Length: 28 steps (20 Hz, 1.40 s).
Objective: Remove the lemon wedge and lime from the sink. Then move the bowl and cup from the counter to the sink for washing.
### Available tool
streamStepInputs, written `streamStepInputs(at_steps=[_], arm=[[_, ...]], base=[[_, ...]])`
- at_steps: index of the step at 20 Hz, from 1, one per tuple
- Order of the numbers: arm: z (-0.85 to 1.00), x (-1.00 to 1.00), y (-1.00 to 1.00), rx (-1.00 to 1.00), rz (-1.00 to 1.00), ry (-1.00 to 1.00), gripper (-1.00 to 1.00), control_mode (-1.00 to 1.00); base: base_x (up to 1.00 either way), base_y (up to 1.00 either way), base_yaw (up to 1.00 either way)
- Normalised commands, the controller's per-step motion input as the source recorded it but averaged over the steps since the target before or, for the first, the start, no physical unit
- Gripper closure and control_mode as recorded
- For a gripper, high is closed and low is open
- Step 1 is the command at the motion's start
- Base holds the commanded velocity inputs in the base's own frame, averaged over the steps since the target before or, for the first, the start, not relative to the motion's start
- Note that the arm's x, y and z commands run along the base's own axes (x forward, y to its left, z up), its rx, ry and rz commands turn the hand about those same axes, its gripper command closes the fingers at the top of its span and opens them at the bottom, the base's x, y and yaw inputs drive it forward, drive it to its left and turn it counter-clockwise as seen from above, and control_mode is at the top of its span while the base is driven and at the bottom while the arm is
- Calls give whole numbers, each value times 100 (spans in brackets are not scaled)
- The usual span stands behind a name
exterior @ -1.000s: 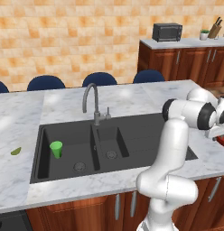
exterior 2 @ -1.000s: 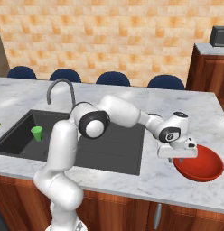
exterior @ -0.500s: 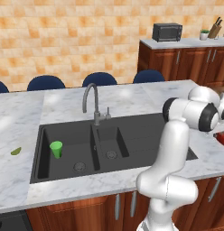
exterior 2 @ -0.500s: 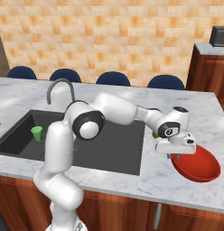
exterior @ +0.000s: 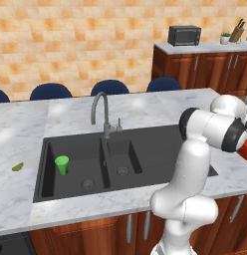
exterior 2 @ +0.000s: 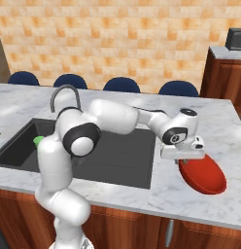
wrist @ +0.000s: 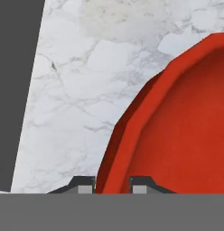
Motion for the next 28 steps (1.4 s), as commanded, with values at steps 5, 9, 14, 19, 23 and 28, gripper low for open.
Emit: streamStepInputs(at_steps=[5, 9, 14, 19, 23, 28], arm=[[31, -8, 39, -8, 4, -10, 100, -100], [36, -8, 38, -10, 6, -9, 100, -100], [34, -7, 39, -6, 7, 0, 100, -100], [43, -4, 35, 0, 9, 20, 100, -100], [40, -6, 35, 0, 12, 21, 100, -100], [32, -11, 27, 0, 16, 9, 100, -100]], base=[[0, 0, 0], [0, 0, 0], [0, 0, 0], [0, 0, 0], [0, 0, 0], [0, 0, 0]])
